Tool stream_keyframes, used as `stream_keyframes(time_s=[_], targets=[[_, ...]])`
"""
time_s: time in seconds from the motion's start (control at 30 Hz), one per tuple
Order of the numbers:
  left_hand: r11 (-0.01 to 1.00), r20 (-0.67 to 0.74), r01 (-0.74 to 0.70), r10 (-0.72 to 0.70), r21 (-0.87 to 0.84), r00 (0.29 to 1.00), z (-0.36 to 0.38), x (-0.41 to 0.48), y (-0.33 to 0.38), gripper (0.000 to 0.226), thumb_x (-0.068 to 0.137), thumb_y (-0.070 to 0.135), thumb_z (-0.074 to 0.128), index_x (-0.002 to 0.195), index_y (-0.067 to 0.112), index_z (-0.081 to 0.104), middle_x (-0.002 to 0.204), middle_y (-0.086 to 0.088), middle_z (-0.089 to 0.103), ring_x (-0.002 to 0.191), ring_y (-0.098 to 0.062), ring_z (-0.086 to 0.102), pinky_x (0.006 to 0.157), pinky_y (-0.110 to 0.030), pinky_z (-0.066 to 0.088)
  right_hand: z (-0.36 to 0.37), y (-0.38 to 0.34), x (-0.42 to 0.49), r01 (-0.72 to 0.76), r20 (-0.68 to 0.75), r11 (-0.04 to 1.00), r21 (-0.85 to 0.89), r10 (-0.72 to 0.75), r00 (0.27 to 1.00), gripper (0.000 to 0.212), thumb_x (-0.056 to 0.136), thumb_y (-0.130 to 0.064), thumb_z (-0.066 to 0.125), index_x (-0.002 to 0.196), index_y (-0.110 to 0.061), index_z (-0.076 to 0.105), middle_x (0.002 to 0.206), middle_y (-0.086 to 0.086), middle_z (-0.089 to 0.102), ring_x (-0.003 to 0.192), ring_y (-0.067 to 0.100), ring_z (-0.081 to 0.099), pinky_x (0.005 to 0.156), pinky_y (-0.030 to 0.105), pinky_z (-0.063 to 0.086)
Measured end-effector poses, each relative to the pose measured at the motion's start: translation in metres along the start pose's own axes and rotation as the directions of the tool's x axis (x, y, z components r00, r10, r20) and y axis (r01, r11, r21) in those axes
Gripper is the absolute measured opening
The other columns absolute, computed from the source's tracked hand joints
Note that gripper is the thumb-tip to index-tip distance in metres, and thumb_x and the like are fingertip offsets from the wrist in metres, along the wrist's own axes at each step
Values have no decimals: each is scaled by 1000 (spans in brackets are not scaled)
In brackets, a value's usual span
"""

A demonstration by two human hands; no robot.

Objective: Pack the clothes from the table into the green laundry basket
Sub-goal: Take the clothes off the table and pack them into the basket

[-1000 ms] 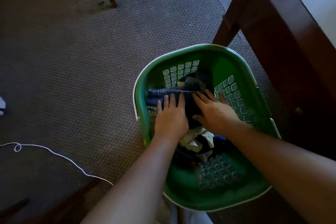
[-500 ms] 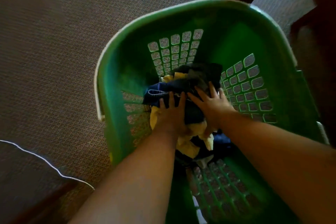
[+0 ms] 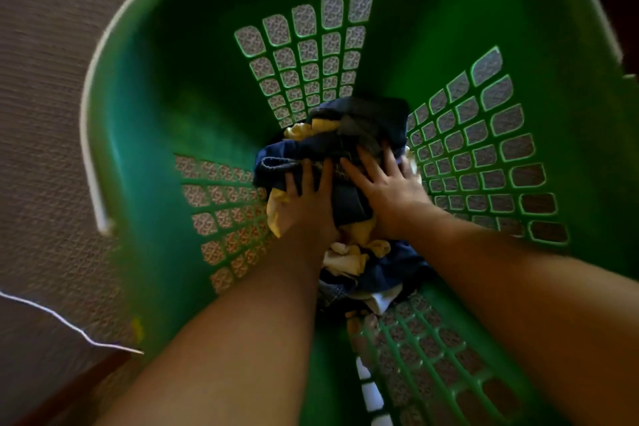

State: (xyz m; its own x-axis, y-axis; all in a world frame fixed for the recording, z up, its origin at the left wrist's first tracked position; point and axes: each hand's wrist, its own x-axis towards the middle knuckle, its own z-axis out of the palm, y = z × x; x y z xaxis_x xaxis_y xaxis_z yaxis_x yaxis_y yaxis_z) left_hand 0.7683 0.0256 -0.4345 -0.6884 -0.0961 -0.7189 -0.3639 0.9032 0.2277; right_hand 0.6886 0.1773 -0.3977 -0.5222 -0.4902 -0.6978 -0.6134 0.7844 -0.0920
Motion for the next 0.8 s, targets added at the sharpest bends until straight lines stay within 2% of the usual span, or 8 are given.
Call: stream_keyframes(time_s=[0.07,0.13,0.2,0.3,0.37,0.47,0.63,0.8], targets=[[999,-3,39,-40,-27,999,-10,-31,7,137,78,56,81,158,32,-27,170,-8,-26,157,-43,-13,123,-63,18,-3,-1,-21,19,14,992,123,-20,1000,137,72,-53,81,150,-40,-31,162,7,-32,148,41,-27,121,65,0],[998,-28,58,-60,-39,998,-7,-60,11,132,82,62,75,157,33,-30,169,-10,-28,158,-41,-10,123,-60,17,-1,-2,-45,42,36,978,205,-50,998,143,67,-65,82,151,-38,-32,160,9,-37,148,40,-29,121,63,0],[997,-58,53,-56,-47,997,5,-84,14,121,89,62,67,157,36,-30,170,-9,-26,158,-41,-5,122,-60,20,7,-5,-66,50,78,987,155,-63,995,150,61,-73,80,150,-33,-34,157,10,-41,146,38,-32,120,61,-3],[989,-34,71,-76,-128,997,24,-97,20,105,99,52,58,156,39,-29,170,-7,-25,159,-40,-1,119,-60,27,27,-11,-86,15,86,998,57,-20,996,143,73,-62,79,148,-30,-38,155,8,-45,147,38,-31,122,61,0],[986,-21,80,-84,-144,996,25,-98,23,102,101,48,57,157,38,-28,170,-6,-26,159,-40,-2,117,-59,30,34,-14,-91,-29,75,996,79,23,997,139,78,-57,77,147,-30,-40,155,4,-46,148,36,-29,123,59,2],[991,15,85,-84,-106,996,10,-101,25,100,101,46,56,159,36,-24,171,-8,-23,158,-41,-3,119,-62,28,27,-24,-97,-92,76,988,124,83,994,134,79,-64,72,149,-30,-36,158,3,-42,149,35,-28,123,57,0],[999,47,38,-37,-24,998,-44,-130,30,93,103,40,49,160,33,-25,171,-9,-23,158,-39,-12,124,-61,16,-15,-39,-133,-169,-73,965,201,187,980,123,78,-81,55,155,-29,-25,163,7,-31,152,35,-19,122,59,0],[993,31,-100,99,61,995,-114,-176,34,97,103,44,54,161,31,-24,172,-8,-19,159,-36,-8,123,-55,25,-80,-49,-196,-157,-147,938,310,210,966,111,84,-79,50,155,-37,-24,161,3,-37,150,29,-28,123,58,-5]])
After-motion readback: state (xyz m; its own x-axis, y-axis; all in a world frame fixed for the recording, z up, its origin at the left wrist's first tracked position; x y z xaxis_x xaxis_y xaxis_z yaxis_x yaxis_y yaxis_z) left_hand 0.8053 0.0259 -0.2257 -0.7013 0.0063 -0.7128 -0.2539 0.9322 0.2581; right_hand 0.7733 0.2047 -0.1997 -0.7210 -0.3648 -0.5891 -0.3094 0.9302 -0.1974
